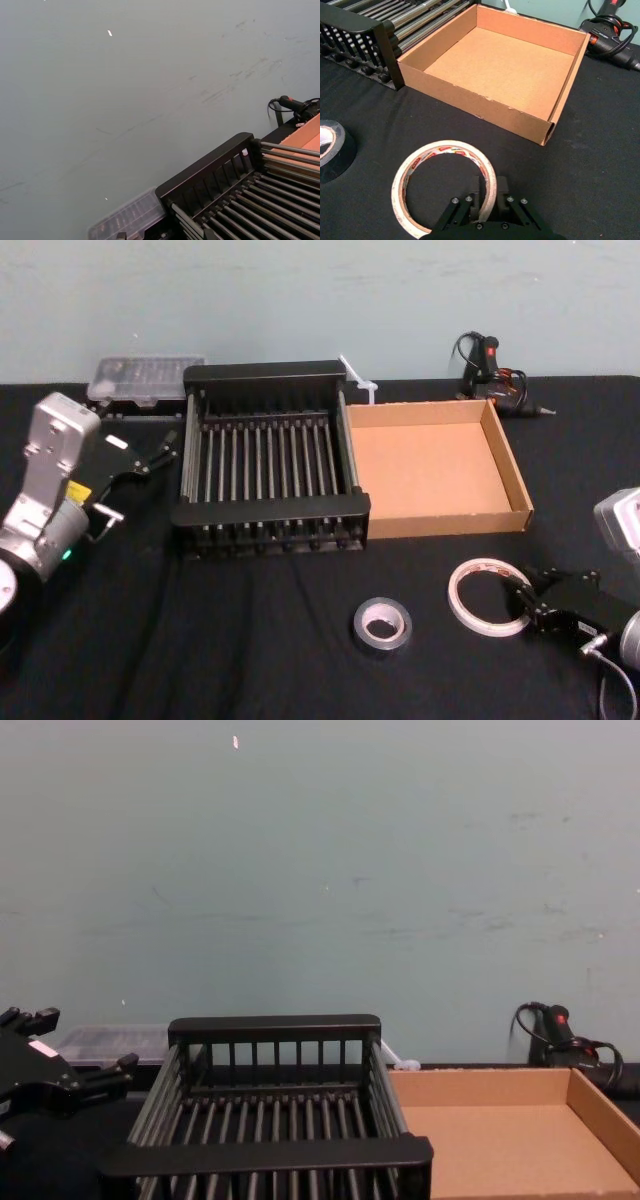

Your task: Pick up the white tape and place it into the black box , Pick up the silver tape and place it into the brown box.

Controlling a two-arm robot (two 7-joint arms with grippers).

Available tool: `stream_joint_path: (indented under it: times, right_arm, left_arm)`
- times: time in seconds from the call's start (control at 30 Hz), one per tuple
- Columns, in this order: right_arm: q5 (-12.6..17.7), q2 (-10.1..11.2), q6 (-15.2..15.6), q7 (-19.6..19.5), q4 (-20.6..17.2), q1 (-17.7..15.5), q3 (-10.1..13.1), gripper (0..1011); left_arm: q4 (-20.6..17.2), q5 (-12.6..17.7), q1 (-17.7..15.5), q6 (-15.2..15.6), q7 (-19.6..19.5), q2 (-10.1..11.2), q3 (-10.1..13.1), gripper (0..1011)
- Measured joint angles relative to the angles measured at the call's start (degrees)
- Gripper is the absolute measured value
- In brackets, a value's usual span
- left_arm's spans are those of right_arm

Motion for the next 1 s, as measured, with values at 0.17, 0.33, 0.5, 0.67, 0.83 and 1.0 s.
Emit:
stream_joint_path:
  times: [0.17,0.33,0.5,0.67,0.83,1.0]
  right_arm:
    - [0.0,0.0,0.0,0.0,0.0,0.0,0.0,119]
    - [0.0,0.0,0.01,0.0,0.0,0.0,0.0,91]
    - [0.0,0.0,0.01,0.0,0.0,0.0,0.0,91]
    - [0.0,0.0,0.01,0.01,0.0,0.0,0.0,91]
    - [-0.06,-0.05,-0.03,0.03,0.0,-0.05,0.09,91]
    - [-0.22,-0.24,-0.26,0.36,-0.59,-0.47,0.77,91]
  left_arm:
    - [0.0,0.0,0.0,0.0,0.0,0.0,0.0,1001]
    - [0.0,0.0,0.0,0.0,0.0,0.0,0.0,1001]
    - [0.0,0.0,0.0,0.0,0.0,0.0,0.0,1001]
    - [0.0,0.0,0.0,0.0,0.0,0.0,0.0,1001]
    - [0.0,0.0,0.0,0.0,0.0,0.0,0.0,1001]
    - [0.0,0.0,0.0,0.0,0.0,0.0,0.0,1001]
